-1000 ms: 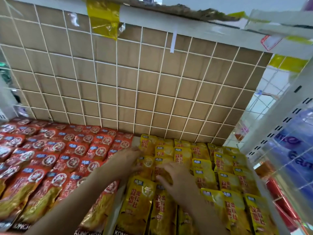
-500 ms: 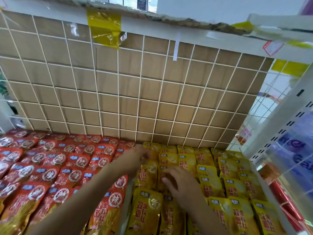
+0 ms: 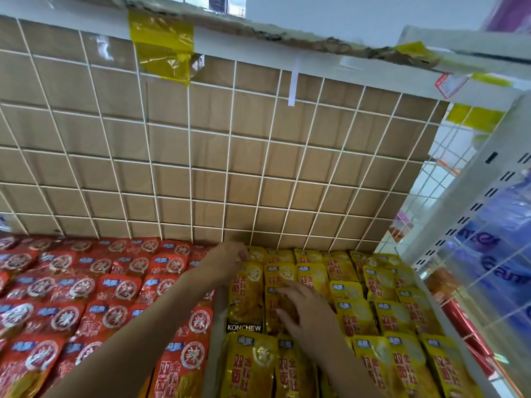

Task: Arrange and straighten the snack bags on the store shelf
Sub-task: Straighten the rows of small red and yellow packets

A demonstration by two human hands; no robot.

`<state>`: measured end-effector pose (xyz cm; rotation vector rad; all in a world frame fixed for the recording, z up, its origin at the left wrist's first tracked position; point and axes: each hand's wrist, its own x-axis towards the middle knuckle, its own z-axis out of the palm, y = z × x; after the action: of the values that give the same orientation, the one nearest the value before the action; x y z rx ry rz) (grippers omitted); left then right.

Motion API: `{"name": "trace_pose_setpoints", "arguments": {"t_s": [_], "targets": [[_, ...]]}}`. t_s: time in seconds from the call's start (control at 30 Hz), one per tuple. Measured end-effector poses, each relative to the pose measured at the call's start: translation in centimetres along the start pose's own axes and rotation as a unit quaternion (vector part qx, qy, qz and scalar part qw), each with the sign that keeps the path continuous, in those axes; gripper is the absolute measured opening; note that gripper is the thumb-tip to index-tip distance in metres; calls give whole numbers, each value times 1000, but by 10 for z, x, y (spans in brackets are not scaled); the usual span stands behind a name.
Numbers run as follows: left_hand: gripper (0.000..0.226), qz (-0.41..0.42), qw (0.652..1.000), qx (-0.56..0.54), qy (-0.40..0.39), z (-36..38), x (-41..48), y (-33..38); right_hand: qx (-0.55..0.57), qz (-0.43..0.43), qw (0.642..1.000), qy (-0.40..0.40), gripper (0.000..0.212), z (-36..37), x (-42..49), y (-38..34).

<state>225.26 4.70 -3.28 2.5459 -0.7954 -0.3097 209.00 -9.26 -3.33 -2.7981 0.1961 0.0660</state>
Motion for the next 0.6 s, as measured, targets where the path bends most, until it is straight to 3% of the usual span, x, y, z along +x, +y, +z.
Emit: {"name": "trace_pose_setpoints", "arguments": {"t_s": [0.33, 0.47, 0.6], "targets": [[15, 27, 1000, 14, 6, -2, 0, -1, 6, 1, 1000, 11, 41, 2, 0, 0], [23, 53, 996, 51, 43, -11, -19, 5, 7, 0, 999, 31, 39, 0, -2, 0], [14, 135, 990, 14, -39, -20, -57, 10, 28, -39, 996, 72, 45, -2, -11, -4]]}}
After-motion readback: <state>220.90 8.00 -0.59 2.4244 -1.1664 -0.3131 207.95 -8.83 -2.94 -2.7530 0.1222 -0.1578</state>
